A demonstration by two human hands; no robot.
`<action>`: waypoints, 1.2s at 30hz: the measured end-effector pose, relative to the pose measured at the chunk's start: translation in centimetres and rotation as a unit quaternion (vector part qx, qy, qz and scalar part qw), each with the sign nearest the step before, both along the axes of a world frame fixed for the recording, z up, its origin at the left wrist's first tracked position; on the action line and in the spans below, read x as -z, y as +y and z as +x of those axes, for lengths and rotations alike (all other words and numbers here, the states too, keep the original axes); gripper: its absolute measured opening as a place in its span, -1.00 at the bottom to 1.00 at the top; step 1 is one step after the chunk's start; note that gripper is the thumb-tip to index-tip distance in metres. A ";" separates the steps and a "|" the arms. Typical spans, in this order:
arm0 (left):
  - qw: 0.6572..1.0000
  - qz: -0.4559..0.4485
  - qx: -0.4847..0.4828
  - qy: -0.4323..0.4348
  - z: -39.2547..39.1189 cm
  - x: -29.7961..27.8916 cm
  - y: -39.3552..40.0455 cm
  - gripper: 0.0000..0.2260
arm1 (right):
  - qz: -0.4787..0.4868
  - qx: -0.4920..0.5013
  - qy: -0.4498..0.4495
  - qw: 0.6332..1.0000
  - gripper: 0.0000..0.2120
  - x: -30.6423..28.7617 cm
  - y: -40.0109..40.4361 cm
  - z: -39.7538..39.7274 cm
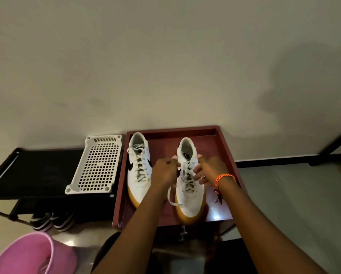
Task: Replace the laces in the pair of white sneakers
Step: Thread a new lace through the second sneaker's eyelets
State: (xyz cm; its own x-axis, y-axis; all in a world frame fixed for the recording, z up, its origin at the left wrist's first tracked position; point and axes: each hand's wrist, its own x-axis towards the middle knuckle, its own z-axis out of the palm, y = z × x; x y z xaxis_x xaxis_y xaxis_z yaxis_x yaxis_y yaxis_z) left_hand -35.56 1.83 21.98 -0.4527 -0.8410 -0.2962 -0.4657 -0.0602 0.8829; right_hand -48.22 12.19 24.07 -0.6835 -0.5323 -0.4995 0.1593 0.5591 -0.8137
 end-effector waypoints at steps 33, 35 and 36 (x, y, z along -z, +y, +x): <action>0.947 -0.034 0.038 0.317 -6.6 -5.7 -3.5 -0.90 | -0.290 0.005 0.079 0.954 -0.89 -4.5 -3.6 -4.5; 0.944 -0.001 0.001 0.329 -7.5 -5.3 -4.1 -0.92 | -0.313 0.017 0.054 0.948 -0.89 -4.0 -4.3 -4.8; 0.943 0.020 -0.023 0.333 -7.8 -4.9 -4.3 -0.93 | -0.323 0.021 0.036 0.946 -0.89 -3.5 -4.6 -4.9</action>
